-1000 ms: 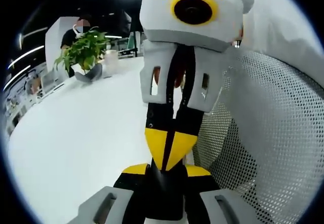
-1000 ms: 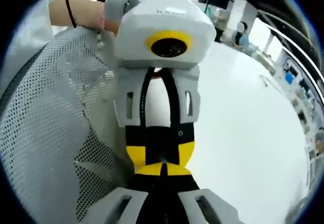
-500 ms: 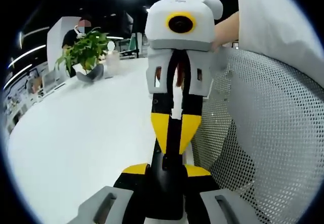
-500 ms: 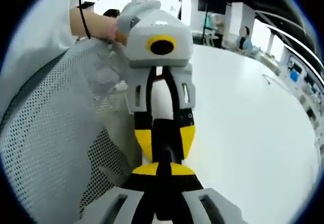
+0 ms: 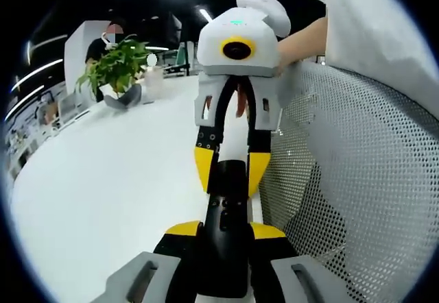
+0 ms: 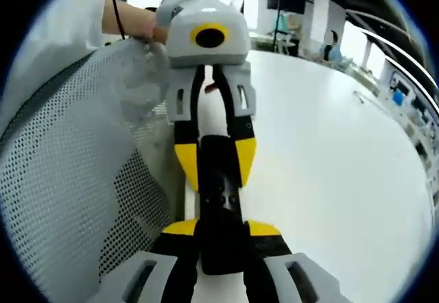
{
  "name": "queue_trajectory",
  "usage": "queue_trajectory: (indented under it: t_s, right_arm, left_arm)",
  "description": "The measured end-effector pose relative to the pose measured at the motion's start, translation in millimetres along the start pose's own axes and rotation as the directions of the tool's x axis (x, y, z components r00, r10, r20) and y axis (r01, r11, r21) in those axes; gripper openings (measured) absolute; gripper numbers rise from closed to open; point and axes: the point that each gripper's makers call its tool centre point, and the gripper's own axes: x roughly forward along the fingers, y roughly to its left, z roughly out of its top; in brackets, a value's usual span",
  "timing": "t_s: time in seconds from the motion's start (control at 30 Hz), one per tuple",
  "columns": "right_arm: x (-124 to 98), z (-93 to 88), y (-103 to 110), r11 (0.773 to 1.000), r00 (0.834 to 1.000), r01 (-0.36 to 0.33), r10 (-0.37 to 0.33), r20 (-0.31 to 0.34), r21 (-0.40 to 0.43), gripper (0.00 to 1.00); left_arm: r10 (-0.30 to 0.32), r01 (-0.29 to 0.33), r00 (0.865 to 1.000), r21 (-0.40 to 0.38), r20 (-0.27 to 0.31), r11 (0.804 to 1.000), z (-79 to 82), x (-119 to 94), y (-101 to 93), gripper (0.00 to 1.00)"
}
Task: Press the specified remote control buttons in sequence, fully releasing each button before pressing the next.
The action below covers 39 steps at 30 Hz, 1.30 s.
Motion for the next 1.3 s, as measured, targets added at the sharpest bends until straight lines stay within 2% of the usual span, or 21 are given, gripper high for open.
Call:
queue_trajectory:
  t_s: [0.17,0.23,0.4,0.43,0.47,0.53,0.7,0.77,0.83,0.9,1.0,1.03,1.1,1.13,1.17,1.2,1.23,1.27,1.3]
  right_arm:
    - [-6.4,-8.7,-0.5,1.000,1.000,-0.021,0.021,0.015,0.010,0.22]
    - [-6.5,-7.8,0.0,1.000,0.999,-0.029,0.029,0.042,0.008,0.22]
    - [-5.1,-6.0,0.8,1.000,0.999,-0.028,0.028,0.040,-0.002,0.21]
    - [-4.7,-5.8,0.2,1.000,0.999,-0.026,0.026,0.043,0.005,0.21]
    - [-4.8,-5.3,0.2,1.000,0.999,-0.025,0.025,0.047,0.013,0.21]
    - [-4.3,-4.5,-0.7,1.000,0.998,-0.025,0.024,0.051,0.019,0.21]
    - [-1.5,-2.8,-3.2,0.999,0.998,-0.019,0.017,0.060,0.028,0.21]
    - [-0.9,-2.4,-3.8,0.999,0.998,-0.015,0.013,0.062,0.029,0.21]
    - [-0.7,-2.0,-3.7,1.000,0.998,-0.012,0.010,0.062,0.023,0.21]
    - [-0.6,-2.2,-3.7,1.000,0.998,-0.010,0.009,0.059,0.020,0.21]
    - [-0.5,-2.0,-4.0,1.000,0.998,-0.012,0.010,0.061,0.021,0.21]
    - [-0.6,-1.9,-3.9,1.000,0.998,-0.012,0.010,0.061,0.022,0.21]
    - [-0.5,-2.1,-4.1,1.000,0.998,-0.011,0.010,0.062,0.021,0.21]
    - [-0.5,-2.2,-4.2,1.000,0.998,-0.011,0.009,0.062,0.022,0.21]
    - [-0.6,-2.1,-4.1,1.000,0.998,-0.010,0.009,0.063,0.021,0.21]
    - [-0.7,-2.2,-4.1,1.000,0.998,-0.010,0.008,0.063,0.020,0.21]
    - [-0.6,-2.2,-4.1,1.000,0.998,-0.009,0.008,0.064,0.021,0.21]
    - [-0.6,-2.2,-4.1,1.000,0.998,-0.009,0.007,0.064,0.023,0.21]
    - [-0.7,-2.2,-4.3,1.000,0.998,-0.009,0.007,0.064,0.022,0.21]
  left_arm:
    - [0.004,-0.004,1.000,-0.002,0.004,1.000,-0.2,0.2,0.3,0.25]
    - [0.003,-0.003,1.000,-0.001,0.003,1.000,-0.2,0.1,0.3,0.25]
    - [0.003,-0.003,1.000,-0.010,-0.006,1.000,-0.3,0.1,0.9,0.25]
    - [0.009,-0.009,1.000,-0.020,-0.003,1.000,-0.1,-0.2,2.4,0.25]
    - [0.011,-0.011,1.000,-0.071,0.004,0.997,0.6,-0.6,4.0,0.26]
    - [0.015,-0.016,1.000,-0.118,-0.012,0.993,0.5,-2.7,7.8,0.27]
    - [0.060,-0.068,0.997,-0.153,-0.056,0.986,-2.3,-8.4,17.3,0.35]
    - [0.078,-0.085,0.996,-0.205,-0.041,0.975,-1.2,-12.8,20.0,0.37]
    - [0.101,-0.107,0.994,-0.220,-0.040,0.970,-1.6,-17.3,23.0,0.39]
    - [0.166,-0.160,0.986,-0.253,0.000,0.954,6.3,-26.4,30.4,0.39]
    - [0.222,-0.198,0.974,-0.292,0.051,0.936,16.9,-39.0,37.4,0.44]
    - [0.254,-0.218,0.964,-0.313,0.078,0.924,22.5,-46.0,41.6,0.47]
    - [0.323,-0.254,0.935,-0.361,0.145,0.897,36.5,-63.2,49.0,0.52]
    - [0.356,-0.267,0.918,-0.386,0.177,0.883,43.4,-72.0,52.1,0.53]
    - [0.399,-0.289,0.892,-0.409,0.213,0.866,50.6,-82.6,56.3,0.54]
    - [0.464,-0.325,0.843,-0.429,0.272,0.843,61.1,-98.9,62.3,0.57]
    - [0.506,-0.349,0.805,-0.443,0.309,0.826,67.6,-111.1,65.5,0.59]
    - [0.565,-0.381,0.747,-0.472,0.350,0.795,74.2,-129.4,69.7,0.62]
    - [0.609,-0.401,0.700,-0.501,0.372,0.767,77.7,-143.1,72.6,0.67]
